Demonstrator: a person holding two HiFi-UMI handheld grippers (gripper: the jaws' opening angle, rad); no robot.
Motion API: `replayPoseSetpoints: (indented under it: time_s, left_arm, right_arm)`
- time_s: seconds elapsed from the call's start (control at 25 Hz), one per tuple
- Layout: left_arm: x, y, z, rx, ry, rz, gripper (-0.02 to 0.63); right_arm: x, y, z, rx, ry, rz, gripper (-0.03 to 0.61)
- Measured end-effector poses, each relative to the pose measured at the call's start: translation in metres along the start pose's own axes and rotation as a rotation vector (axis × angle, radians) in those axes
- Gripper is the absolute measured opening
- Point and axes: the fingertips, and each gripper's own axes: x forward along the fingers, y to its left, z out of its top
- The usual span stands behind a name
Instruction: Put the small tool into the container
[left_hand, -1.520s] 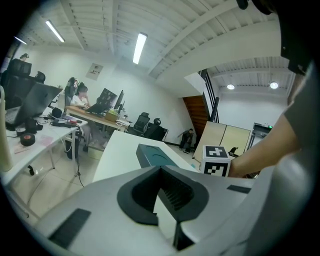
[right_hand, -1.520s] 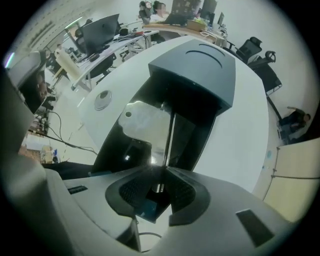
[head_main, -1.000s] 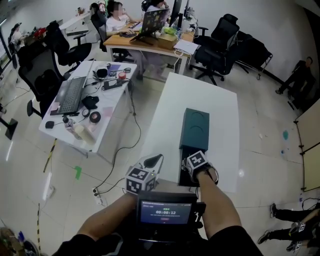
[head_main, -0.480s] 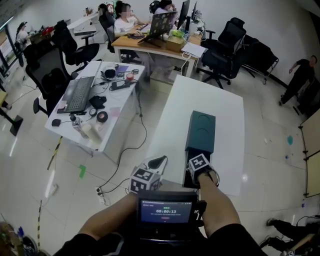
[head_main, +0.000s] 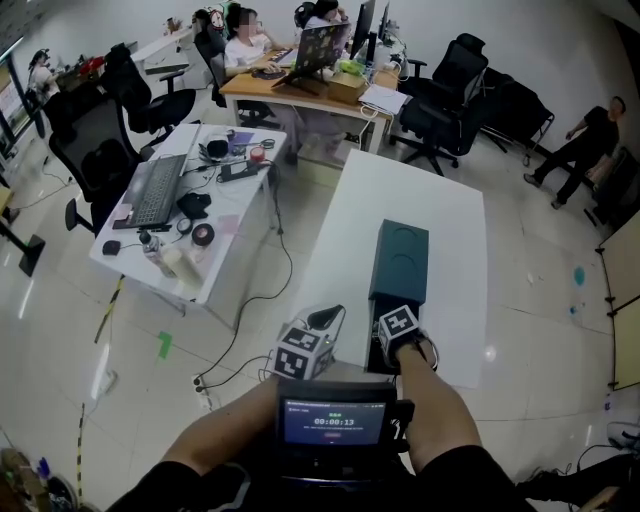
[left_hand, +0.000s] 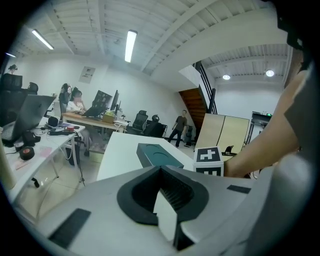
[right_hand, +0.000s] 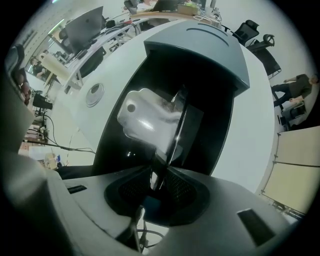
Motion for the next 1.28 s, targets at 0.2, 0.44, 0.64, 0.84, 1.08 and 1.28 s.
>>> replayPoseSetpoints:
  time_s: [0.2,0.44,0.64,0.84,1.08,1.28]
  left_arm:
    - [0.007,-0.005,0.0,0.008,0.012,-0.012,0.031]
    - [0.014,-0.011,-0.012,-0.02,0.062,-0.007,0.031]
    - [0.021,-0.014,-0.012,-0.031,0.07,-0.016,0.031]
    - [0.027,-0.018,0.0,-0.041,0.063,-0.033,0.031]
    - [0.034,-0.027,0.004,-0.025,0.067,-0.03,0.031]
    - [0.03,-0.053,0.017,-0.071,0.022,-0.067,0.031]
  right_arm:
    - [0.0,-0.001,0.003,-0.005,-0.015,0.0,0.115]
    - [0.005,-0.001,0.0,-0.022,-0.016,0.004,0.124]
    - [-0.002,-0.007,0.011,0.027,-0.101,0.036,0.152]
    - [-0.022,-0.008,0.02,0.042,-0.202,0.066,0.161]
    - [-0.054,-0.008,0.026,0.033,-0.411,0.173,0.161]
    - [-0.104,-0.006,0.011,0.009,-0.64,0.309,0.161]
